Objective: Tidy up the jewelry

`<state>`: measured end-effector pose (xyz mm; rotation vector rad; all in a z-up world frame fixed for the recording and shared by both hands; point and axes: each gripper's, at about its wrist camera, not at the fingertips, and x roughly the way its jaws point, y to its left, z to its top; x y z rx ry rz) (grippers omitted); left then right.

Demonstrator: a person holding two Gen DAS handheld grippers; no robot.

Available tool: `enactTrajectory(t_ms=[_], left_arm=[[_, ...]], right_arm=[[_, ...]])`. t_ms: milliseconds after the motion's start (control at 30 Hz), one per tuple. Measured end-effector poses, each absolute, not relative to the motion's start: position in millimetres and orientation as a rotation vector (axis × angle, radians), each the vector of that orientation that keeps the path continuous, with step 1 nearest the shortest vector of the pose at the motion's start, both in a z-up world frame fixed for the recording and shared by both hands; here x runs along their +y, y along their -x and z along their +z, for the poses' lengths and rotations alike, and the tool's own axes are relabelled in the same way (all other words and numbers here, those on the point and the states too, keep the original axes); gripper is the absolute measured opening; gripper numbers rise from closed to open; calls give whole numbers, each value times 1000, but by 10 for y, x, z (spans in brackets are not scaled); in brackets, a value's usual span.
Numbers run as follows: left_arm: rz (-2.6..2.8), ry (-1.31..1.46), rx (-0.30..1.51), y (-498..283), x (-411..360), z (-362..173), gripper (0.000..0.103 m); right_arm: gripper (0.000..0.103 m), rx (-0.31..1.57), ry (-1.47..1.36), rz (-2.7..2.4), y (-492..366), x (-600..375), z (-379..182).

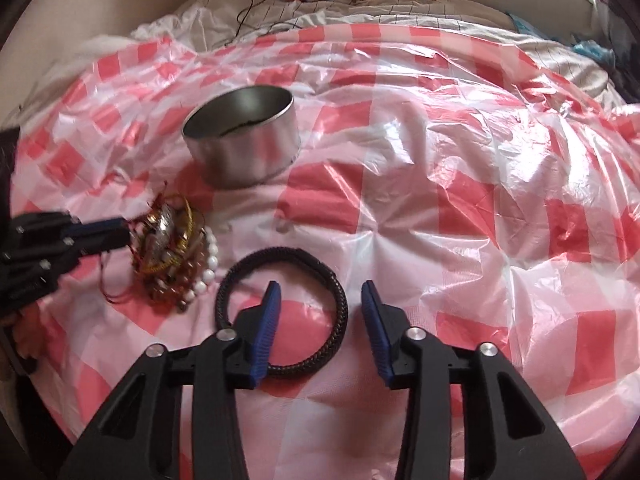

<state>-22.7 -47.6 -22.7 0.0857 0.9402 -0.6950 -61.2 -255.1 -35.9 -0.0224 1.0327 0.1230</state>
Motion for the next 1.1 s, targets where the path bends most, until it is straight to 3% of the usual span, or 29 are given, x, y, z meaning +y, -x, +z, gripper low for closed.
enactTrajectory(t_ms=[33, 100, 567, 833, 1100], left_arm=[[-698, -75, 935, 225, -455, -205, 7], [-713, -50, 928, 217, -418, -163, 2], [-807, 69, 804, 281, -171, 317, 3], [-810, 59, 763, 38, -453, 610, 3], [-769, -12, 778, -500, -923, 497, 3]], right_arm=[[14, 1033, 66, 109, 618, -2510, -388], [9, 1014, 109, 97, 643, -2481, -401], [8, 731, -324, 272, 697, -2800, 184], [8, 685, -273, 225, 504, -2750, 364], [8, 661, -197, 132, 118, -2866, 399]])
